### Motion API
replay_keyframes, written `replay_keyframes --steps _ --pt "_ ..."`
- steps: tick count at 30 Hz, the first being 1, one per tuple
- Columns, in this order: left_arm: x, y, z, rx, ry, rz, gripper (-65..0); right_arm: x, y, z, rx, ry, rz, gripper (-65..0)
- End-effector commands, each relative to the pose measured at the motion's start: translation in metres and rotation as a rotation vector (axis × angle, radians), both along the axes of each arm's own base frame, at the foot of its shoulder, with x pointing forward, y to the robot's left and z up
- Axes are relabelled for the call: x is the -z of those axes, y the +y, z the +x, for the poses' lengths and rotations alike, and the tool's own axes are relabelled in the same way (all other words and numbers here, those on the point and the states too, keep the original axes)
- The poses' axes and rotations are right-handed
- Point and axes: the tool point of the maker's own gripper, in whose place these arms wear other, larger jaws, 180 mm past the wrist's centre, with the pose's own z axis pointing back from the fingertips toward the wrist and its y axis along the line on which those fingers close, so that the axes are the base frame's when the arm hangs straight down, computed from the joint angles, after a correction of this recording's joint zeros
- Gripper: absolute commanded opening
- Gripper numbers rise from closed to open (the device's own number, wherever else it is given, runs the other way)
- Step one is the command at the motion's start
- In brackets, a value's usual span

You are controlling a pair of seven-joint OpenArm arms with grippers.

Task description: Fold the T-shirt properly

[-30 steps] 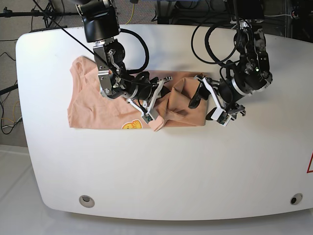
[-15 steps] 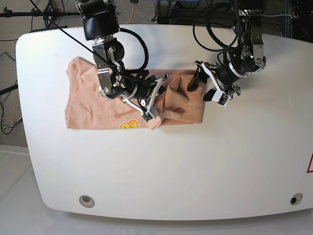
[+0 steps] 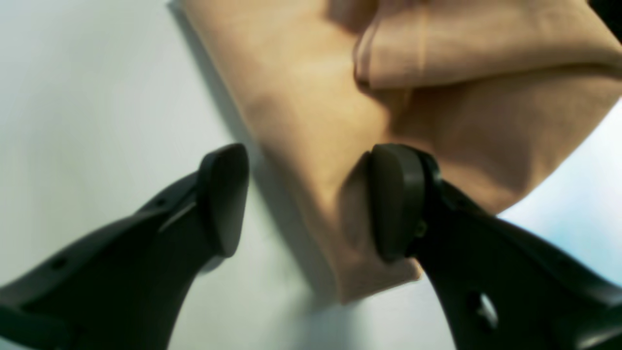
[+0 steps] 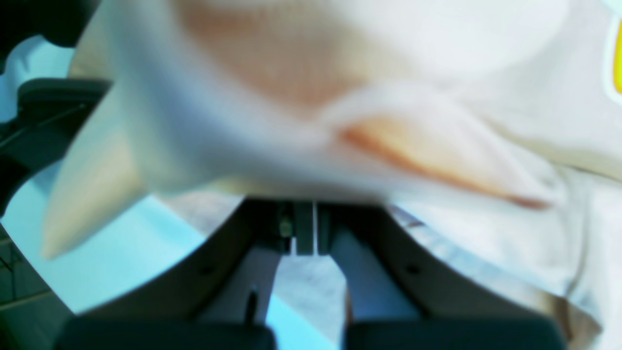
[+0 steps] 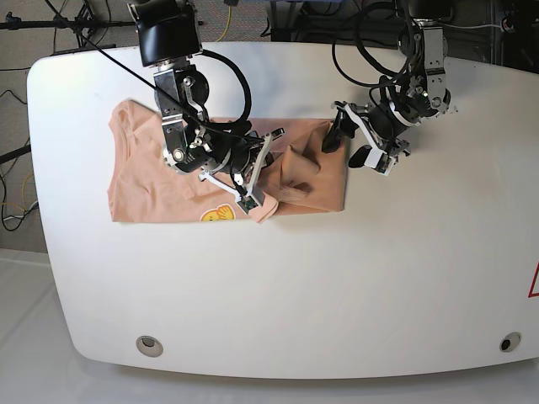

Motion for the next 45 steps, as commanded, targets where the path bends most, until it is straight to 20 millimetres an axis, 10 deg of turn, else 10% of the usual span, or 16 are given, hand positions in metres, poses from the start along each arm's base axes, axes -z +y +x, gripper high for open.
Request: replay_keyframes --steps 1,12,24,45 --pt "0.000 0.000 0.002 0.000 -0.004 -0.001 -27.5 -0.025 -0.004 0.016 0.023 -0.067 0.019 -65.0" --pt "-0.001 0.000 0.003 -0.002 -0.008 -0.003 -27.5 -0.064 -0.018 0.027 0.061 -0.174 0.026 -62.1" --pt "-0.001 0.000 0.003 0.000 -0.007 -0.003 -27.5 -0.083 0.006 0.002 -0.013 -0.213 0.083 -28.7" --pt "-0.001 0.000 0.003 0.000 -0.007 -0.004 -27.5 -0.091 0.072 -0.034 -0.192 -0.186 0.185 -33.5"
